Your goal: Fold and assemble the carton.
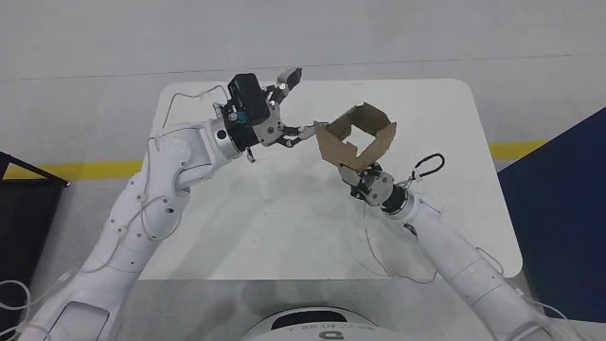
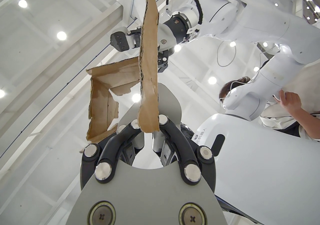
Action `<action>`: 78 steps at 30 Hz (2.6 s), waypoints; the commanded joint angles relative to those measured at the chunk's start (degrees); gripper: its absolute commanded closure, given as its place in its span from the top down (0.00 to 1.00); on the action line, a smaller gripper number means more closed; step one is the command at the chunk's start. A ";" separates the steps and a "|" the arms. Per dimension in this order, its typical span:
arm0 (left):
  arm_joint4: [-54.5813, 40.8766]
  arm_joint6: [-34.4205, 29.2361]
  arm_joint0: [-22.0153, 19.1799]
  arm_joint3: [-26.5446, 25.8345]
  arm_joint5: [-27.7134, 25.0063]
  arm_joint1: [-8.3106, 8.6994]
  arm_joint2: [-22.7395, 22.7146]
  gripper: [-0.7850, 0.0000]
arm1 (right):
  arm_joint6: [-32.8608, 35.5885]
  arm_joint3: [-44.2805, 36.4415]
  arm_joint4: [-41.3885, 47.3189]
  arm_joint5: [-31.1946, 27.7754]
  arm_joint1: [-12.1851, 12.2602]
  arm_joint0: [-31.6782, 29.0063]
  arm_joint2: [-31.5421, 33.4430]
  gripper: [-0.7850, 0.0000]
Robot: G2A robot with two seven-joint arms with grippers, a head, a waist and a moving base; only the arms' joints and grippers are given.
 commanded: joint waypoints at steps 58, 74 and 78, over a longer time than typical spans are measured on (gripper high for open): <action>2.35 -9.90 -3.42 -2.67 -12.61 -0.25 0.75 1.00 | 4.77 -0.57 -8.12 1.21 -0.33 -2.70 5.98 0.00; 2.81 -0.90 5.22 -4.28 -8.25 1.36 -8.93 1.00 | -0.09 -1.27 3.70 7.78 -1.02 -3.68 7.16 0.00; 3.07 0.93 6.86 -3.20 -6.78 1.38 -9.20 1.00 | -3.20 -0.53 9.38 10.80 -1.63 -3.00 7.02 0.00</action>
